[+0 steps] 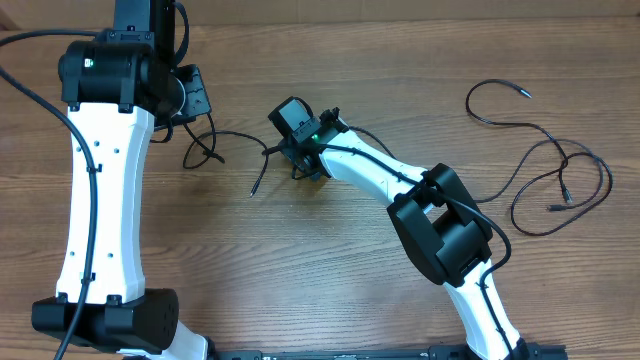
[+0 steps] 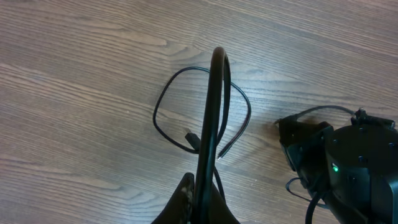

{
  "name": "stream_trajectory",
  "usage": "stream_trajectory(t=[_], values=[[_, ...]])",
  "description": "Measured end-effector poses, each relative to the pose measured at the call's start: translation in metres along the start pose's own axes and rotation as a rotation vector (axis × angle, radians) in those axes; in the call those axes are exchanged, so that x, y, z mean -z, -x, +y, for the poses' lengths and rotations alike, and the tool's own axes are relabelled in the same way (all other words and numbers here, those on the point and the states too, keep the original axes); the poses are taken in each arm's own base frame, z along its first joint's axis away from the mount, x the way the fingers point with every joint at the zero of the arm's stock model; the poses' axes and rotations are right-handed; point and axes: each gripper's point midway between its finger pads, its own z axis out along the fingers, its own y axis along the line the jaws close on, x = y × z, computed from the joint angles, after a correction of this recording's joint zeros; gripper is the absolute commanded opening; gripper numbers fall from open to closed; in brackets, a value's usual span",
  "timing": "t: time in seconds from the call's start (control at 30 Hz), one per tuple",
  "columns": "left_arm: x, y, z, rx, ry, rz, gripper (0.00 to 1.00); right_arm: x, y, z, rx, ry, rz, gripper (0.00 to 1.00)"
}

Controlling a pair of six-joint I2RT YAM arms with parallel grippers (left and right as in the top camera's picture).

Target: Untangle cables

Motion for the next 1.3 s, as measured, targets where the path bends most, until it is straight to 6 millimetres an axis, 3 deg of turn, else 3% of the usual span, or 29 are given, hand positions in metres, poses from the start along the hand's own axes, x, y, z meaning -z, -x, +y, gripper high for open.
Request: stream_trajectory(t=[0.17, 0.33, 0.47, 0.53, 0.67, 0.73, 0.87, 1.03, 1.1, 1.17, 1.27, 1.3], values=[[0.000, 0.000, 0.000, 0.000, 0.000, 0.000, 0.04, 0.007, 0.007, -0.013, 0.031, -0.061, -0.033, 0.04], [0.000, 0.000, 0.000, 0.000, 0.000, 0.000, 0.04, 0.020, 0.029, -0.037, 0.113, -0.160, -0.087, 0.04], [0.000, 0.000, 0.000, 0.000, 0.000, -0.001, 0.04, 0.052, 0.073, -0.053, 0.160, -0.217, -0.123, 0.04], [0.000, 0.001, 0.000, 0.001, -0.002, -0.005, 0.04, 0.080, 0.107, -0.066, 0.161, -0.255, -0.154, 0.04], [0.000, 0.003, -0.001, 0.001, -0.005, -0.012, 0.04, 0.135, 0.183, -0.114, 0.115, -0.367, -0.238, 0.04], [0.000, 0.004, -0.001, 0.002, -0.005, -0.015, 0.04, 0.163, 0.225, -0.150, 0.064, -0.447, -0.288, 0.04], [0.000, 0.006, -0.002, 0.003, -0.010, -0.024, 0.04, 0.198, 0.290, -0.225, -0.051, -0.581, -0.335, 0.04], [0.000, 0.011, -0.012, 0.005, -0.059, -0.038, 0.04, 0.227, 0.325, -0.314, -0.205, -0.698, -0.282, 0.04], [0.001, 0.013, -0.019, 0.002, -0.098, -0.043, 0.04, 0.233, 0.331, -0.337, -0.253, -0.696, -0.248, 0.04], [0.002, 0.015, -0.027, -0.013, -0.145, -0.052, 0.04, 0.234, 0.333, -0.349, -0.280, -0.668, -0.208, 0.11], [0.006, 0.019, -0.045, -0.063, -0.228, -0.068, 0.04, 0.230, 0.331, -0.353, -0.272, -0.606, -0.143, 0.20], [0.007, 0.019, -0.053, -0.090, -0.259, -0.075, 0.04, 0.227, 0.330, -0.350, -0.257, -0.577, -0.118, 0.28]])
